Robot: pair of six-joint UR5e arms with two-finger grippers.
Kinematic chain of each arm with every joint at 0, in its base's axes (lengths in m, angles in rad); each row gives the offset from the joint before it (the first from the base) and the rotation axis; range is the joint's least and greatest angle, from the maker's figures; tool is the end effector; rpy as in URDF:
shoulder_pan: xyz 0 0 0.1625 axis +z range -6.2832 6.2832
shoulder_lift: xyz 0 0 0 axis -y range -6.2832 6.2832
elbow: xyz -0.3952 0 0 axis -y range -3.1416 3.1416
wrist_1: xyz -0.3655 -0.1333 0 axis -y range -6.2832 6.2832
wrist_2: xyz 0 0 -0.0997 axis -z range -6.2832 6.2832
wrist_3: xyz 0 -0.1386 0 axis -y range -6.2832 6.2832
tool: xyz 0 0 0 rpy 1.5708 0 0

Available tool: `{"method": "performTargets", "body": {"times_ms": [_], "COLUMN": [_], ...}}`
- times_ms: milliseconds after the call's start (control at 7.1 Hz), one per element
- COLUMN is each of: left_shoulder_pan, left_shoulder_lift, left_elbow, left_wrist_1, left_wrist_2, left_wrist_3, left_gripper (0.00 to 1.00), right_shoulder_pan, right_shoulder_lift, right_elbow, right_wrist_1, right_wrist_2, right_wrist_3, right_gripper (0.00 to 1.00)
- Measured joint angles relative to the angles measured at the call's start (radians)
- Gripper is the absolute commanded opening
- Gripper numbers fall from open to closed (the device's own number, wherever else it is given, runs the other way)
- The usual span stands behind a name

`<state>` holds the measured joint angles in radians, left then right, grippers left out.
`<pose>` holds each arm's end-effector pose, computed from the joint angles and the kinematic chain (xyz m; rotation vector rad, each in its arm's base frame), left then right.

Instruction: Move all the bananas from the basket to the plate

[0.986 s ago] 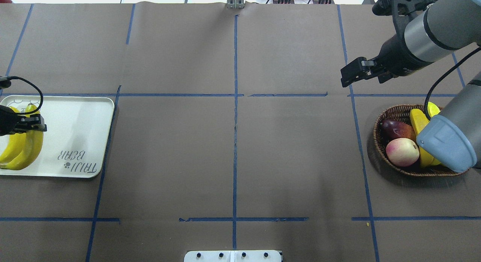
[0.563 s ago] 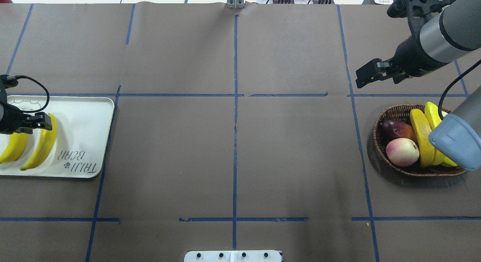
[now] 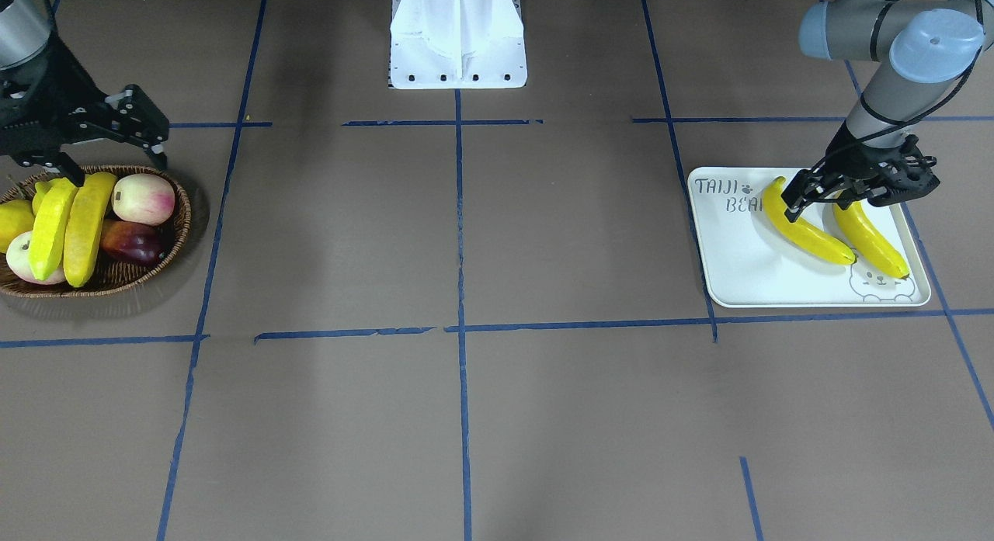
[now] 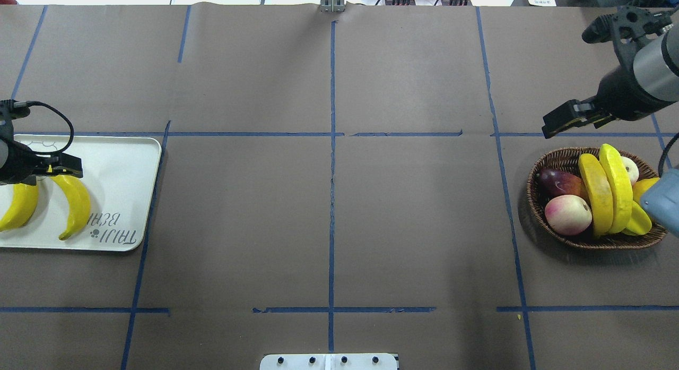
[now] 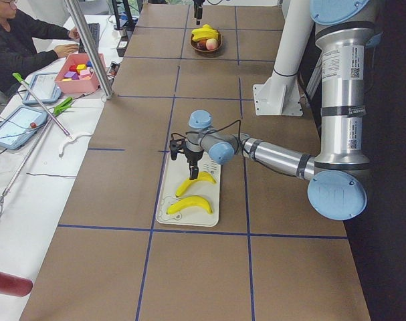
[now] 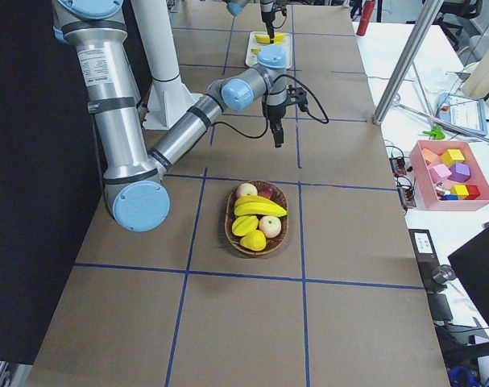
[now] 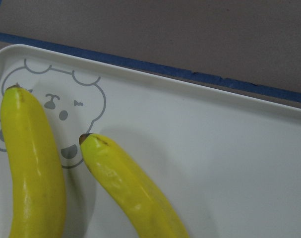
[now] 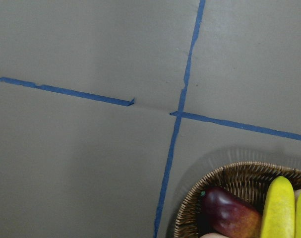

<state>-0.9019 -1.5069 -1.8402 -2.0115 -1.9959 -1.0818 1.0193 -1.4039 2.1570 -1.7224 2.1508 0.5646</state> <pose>0.2430 -0.4302 0.5231 0.0930 0.7529 -0.2557 -0.2027 -0.4390 0.3414 0.1979 -0.7862 -0.1620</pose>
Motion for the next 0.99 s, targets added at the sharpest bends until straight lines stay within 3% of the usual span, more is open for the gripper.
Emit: {"method": "performTargets", "body": {"times_ms": [563, 986], "left_shoulder_pan": [-0.006, -0.006], "left_shoulder_lift": [-0.126, -0.146], "left_elbow": [-0.015, -0.015], "left_wrist_1": [0.132, 0.138], "left_wrist_2": [-0.034, -0.035], "left_wrist_3": [-0.01, -0.02], "left_gripper": [1.0, 1.0], "right_shoulder_pan": [0.029, 0.03], "right_shoulder_lift": [-0.364, -0.425], "right_elbow": [-0.035, -0.12], "right_wrist_1": [0.384, 0.556], "right_wrist_2": [0.034, 0.063], "right_wrist_3": [-0.053, 0.158], "right_gripper": [1.0, 0.99]}}
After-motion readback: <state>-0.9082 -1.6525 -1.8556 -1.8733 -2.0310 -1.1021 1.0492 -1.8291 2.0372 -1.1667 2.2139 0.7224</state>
